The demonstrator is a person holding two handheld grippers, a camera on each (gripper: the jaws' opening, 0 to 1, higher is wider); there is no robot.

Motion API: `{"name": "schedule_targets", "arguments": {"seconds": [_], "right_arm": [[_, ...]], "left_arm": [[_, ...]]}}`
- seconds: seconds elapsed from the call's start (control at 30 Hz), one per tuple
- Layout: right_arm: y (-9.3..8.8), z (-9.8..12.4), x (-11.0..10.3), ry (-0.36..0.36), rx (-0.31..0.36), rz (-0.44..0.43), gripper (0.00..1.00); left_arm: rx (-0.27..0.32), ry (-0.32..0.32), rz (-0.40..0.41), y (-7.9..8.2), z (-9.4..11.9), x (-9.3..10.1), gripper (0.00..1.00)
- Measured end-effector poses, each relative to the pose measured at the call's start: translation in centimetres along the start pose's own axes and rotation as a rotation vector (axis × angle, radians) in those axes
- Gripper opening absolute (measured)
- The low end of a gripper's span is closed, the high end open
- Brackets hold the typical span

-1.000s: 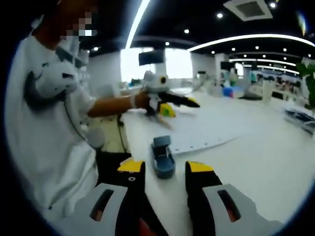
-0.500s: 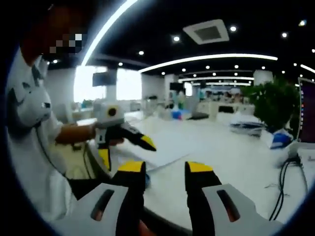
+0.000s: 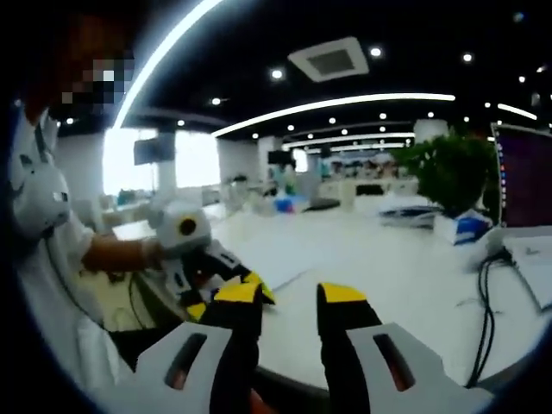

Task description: Pick up the paper insert the paper into the punch align the paper edges press the punch to punch holes

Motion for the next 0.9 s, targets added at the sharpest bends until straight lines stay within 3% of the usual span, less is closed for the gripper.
{"name": "schedule_targets", "arguments": {"seconds": [0.17, 0.37, 0.53, 0.67, 0.9], "right_arm": [[0.5, -0.6, -0.5, -0.027, 0.014, -0.02, 0.24], [1.2, -1.6, -2.1, -0.029, 0.041, 0.047, 0.15], [1.4, -3.5, -3.8, -0.037, 0.033, 0.042, 0.06], [1.9, -4.9, -4.9, -0.061, 0.048, 0.036, 0.05], [1.2, -6.9, -6.7, -0.08, -0.045, 0.183, 0.04]], "left_arm": [[0.004, 0.005, -0.017, 0.0, -0.1, 0.0, 0.38], [0.003, 0.009, -0.022, -0.1, -0.1, -0.1, 0.33], [0.003, 0.008, -0.01, -0.2, -0.1, -0.1, 0.32], [0.001, 0.004, -0.006, -0.3, -0.1, 0.0, 0.29], [0.001, 0.001, -0.001, -0.3, -0.1, 0.1, 0.26]]}}
Point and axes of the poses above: the point that each gripper's makers call its tool centre point, and the gripper's own axes: z roughly backward along the fingers, x roughly to its right, y roughly out of its top, the point moved 7 cm from there along z, roughly backward along the fingers, and after that the axes turned 14 degrees about z, right-handed, at the moved point
